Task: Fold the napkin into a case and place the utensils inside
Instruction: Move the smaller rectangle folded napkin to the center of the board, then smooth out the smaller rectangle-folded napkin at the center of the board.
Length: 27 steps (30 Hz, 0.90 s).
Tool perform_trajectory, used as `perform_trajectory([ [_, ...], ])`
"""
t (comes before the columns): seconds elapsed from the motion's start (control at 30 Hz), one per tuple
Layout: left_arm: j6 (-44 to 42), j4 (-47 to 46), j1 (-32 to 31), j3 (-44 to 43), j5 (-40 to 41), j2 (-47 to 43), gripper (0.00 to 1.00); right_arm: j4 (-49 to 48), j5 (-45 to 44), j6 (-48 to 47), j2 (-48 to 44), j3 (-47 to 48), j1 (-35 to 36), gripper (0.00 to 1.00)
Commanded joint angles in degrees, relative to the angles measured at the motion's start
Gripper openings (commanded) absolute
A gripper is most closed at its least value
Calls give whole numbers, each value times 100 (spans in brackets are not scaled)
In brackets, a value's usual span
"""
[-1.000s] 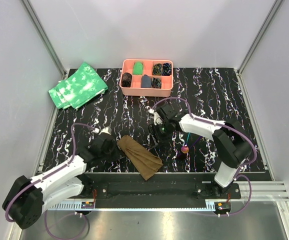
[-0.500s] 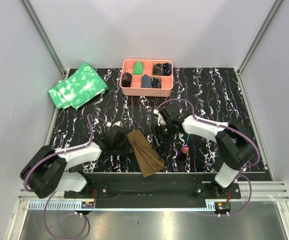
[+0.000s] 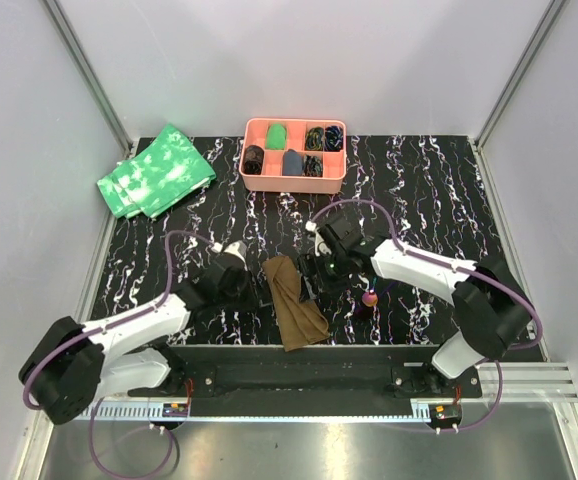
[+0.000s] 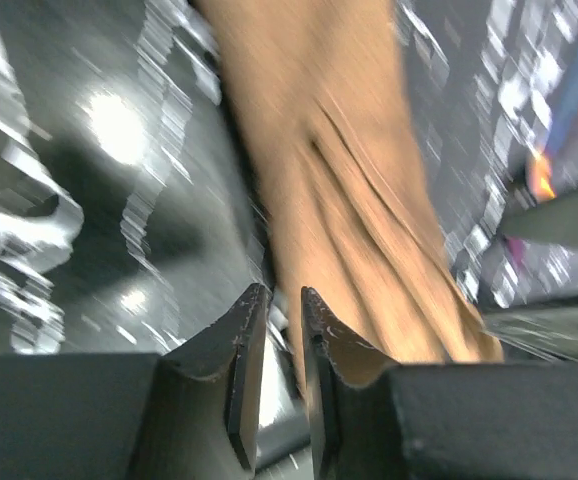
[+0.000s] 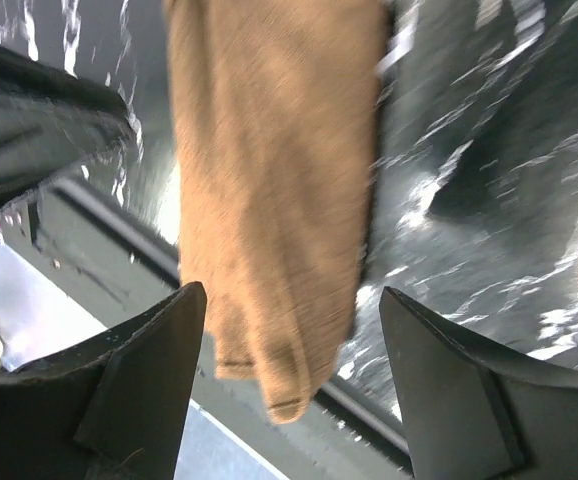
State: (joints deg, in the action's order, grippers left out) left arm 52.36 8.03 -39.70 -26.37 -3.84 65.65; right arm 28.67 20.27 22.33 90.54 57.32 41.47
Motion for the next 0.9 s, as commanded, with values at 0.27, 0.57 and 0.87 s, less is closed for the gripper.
perform_trajectory([
  [0.27, 1285, -539, -1294, 519, -275, -475, 15, 455, -928, 360, -98, 25, 1029, 78],
  [0.57, 1602, -1023, -1593, 677, -47, 71, 9, 683, -1306, 474, 69, 200, 1302, 73],
  [0.87, 1716, -1111, -1628, 826, 41, 62, 9, 1167, -1983, 641, 166, 499, 1653, 71],
])
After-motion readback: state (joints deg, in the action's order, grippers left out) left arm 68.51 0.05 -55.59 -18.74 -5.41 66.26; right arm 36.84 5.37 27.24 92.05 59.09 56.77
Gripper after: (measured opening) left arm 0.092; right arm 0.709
